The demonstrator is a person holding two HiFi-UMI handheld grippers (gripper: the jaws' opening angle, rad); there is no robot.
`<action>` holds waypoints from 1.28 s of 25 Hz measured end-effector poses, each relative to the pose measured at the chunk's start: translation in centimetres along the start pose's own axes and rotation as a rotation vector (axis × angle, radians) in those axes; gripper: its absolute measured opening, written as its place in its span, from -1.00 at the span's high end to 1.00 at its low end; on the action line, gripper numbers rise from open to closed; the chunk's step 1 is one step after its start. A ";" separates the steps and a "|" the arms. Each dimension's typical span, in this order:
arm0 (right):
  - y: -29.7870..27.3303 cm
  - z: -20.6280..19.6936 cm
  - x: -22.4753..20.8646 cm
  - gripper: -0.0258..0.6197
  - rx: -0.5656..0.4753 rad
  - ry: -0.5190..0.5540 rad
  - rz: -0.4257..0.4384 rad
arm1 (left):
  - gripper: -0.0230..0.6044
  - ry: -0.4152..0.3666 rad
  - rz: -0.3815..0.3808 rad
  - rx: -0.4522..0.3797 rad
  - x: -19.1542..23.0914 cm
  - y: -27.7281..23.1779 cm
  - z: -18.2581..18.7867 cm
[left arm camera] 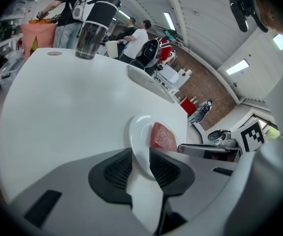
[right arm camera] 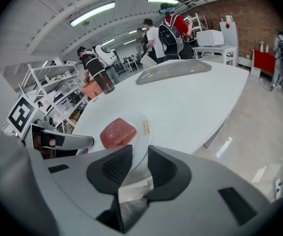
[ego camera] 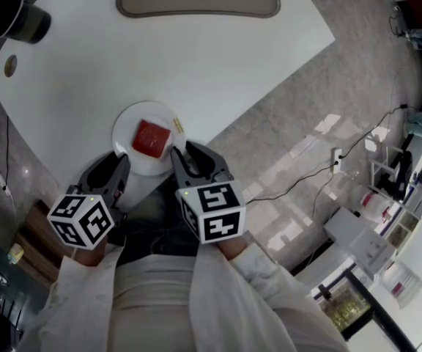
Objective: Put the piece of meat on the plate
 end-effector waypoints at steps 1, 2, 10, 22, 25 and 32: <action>0.0 0.0 0.0 0.59 0.000 0.004 -0.004 | 0.56 -0.002 -0.001 0.002 0.0 0.0 0.0; 0.0 -0.1 0.1 0.59 0.000 0.007 -0.007 | 0.56 -0.006 -0.001 0.004 0.1 0.0 -0.1; 0.4 0.0 0.2 0.59 -0.008 -0.024 -0.023 | 0.59 -0.029 -0.019 -0.022 -0.2 0.4 0.5; 2.7 1.0 0.8 0.60 -0.091 -0.077 -0.083 | 0.59 -0.093 -0.098 -0.059 -1.3 1.3 1.9; 2.9 1.6 0.2 0.60 -0.106 -0.076 -0.097 | 0.59 -0.115 -0.118 -0.065 -1.8 0.8 2.4; 2.6 2.8 -0.4 0.60 -0.134 -0.072 -0.081 | 0.59 -0.109 -0.100 -0.085 -1.9 0.1 3.2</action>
Point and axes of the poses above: the fingertips, and each gripper's own axes: y backward along the fingers, x to its left, z out of its top, the point moved 7 cm from there along y, backward along the fingers, and after that the axes turned 2 degrees about -z, right-handed, at the moved point
